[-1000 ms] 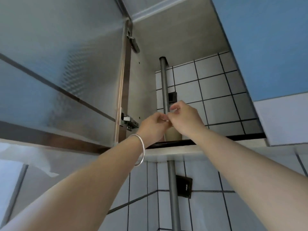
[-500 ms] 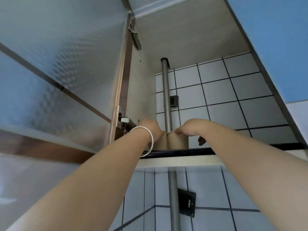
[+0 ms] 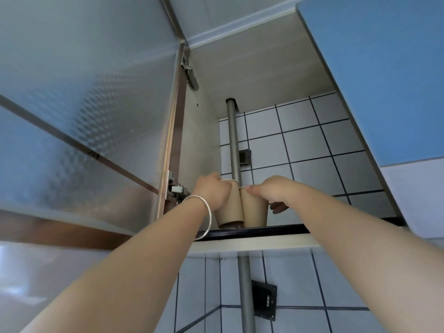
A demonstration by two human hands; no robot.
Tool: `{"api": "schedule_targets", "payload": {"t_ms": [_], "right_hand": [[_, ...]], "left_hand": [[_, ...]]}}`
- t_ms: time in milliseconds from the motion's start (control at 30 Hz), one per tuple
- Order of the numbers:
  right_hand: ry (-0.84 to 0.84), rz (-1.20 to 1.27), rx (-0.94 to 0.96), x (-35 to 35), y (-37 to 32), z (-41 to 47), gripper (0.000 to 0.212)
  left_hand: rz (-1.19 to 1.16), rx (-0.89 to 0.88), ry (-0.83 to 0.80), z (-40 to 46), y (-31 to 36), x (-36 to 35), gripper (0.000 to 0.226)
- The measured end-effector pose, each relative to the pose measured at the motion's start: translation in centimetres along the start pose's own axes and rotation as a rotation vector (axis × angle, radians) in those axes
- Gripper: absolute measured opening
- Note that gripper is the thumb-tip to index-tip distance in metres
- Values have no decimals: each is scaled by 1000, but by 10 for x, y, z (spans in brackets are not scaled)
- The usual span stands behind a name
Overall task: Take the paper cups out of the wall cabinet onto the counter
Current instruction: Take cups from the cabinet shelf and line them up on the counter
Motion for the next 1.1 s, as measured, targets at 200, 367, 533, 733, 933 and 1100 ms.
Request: {"api": "schedule_targets", "payload": {"t_ms": [200, 367, 533, 733, 933, 1100], "right_hand": [[179, 360, 90, 53, -5, -41, 61], [212, 631, 173, 63, 3, -104, 53], [165, 858, 60, 28, 32, -166, 59], [38, 975, 28, -32, 44, -226, 59], [-92, 1048, -49, -89, 38, -302, 53], [-276, 1087, -116, -153, 28, -383, 51]], "left_hand": [[-377, -23, 152, -38, 35, 38, 42], [-677, 56, 183, -97, 47, 41, 57], [-870, 223, 169, -163, 33, 18, 72], [-814, 378, 153, -257, -2, 14, 85], [-818, 490, 203, -346, -37, 38, 80], [-801, 616, 265, -438, -72, 72, 72]]}}
Point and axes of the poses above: each hand's wrist, its own z-axis towards the middle knuckle, its own x-axis out of the back of the hand, y = z × x, the point moved 10 cm from there along z, towards the middle knuckle, and after that the axes turned 14 degrees about -z, right-handed, at the moved point
